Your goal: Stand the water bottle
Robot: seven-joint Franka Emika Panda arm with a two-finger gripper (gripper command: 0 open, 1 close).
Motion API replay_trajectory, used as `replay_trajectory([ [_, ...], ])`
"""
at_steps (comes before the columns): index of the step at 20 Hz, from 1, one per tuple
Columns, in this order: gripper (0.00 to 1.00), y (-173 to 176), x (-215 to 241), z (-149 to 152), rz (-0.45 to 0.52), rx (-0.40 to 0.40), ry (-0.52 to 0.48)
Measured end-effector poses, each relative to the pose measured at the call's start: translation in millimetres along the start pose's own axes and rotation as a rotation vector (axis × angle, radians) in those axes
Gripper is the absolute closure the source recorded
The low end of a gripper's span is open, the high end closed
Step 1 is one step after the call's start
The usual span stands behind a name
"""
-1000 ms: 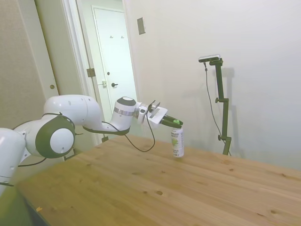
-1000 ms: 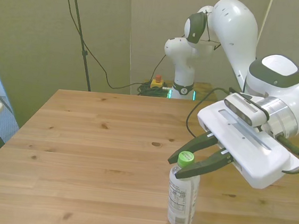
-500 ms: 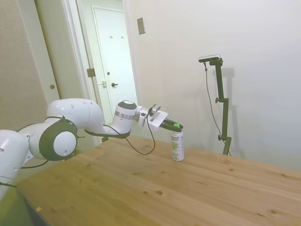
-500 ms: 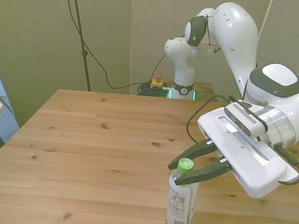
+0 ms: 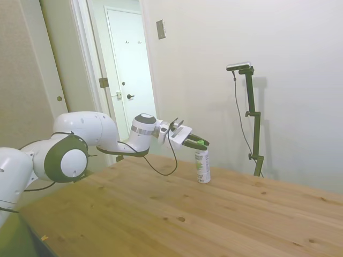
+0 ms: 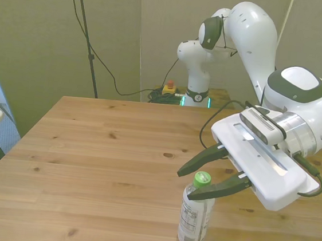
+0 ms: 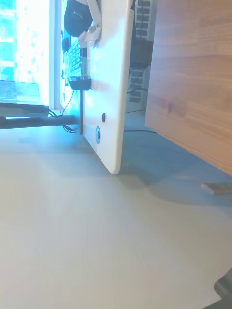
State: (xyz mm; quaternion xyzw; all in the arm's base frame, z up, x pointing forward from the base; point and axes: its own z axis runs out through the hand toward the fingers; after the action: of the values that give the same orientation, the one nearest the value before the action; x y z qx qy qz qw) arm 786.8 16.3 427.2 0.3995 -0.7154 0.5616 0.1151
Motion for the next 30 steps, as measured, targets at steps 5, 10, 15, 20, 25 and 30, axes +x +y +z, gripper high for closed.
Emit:
replay_trajectory([
  [5,0.0,-17,27,-5,0.014,0.002,-0.008],
  [10,0.0,-23,63,-50,-0.074,-0.007,-0.125],
  [15,0.0,-9,99,-104,-0.231,-0.024,-0.286],
  [20,0.0,25,134,-135,-0.381,-0.049,-0.45],
  [25,0.0,81,163,-160,-0.533,-0.081,-0.64],
  [30,0.0,138,201,-173,-0.695,-0.12,-0.851],
])
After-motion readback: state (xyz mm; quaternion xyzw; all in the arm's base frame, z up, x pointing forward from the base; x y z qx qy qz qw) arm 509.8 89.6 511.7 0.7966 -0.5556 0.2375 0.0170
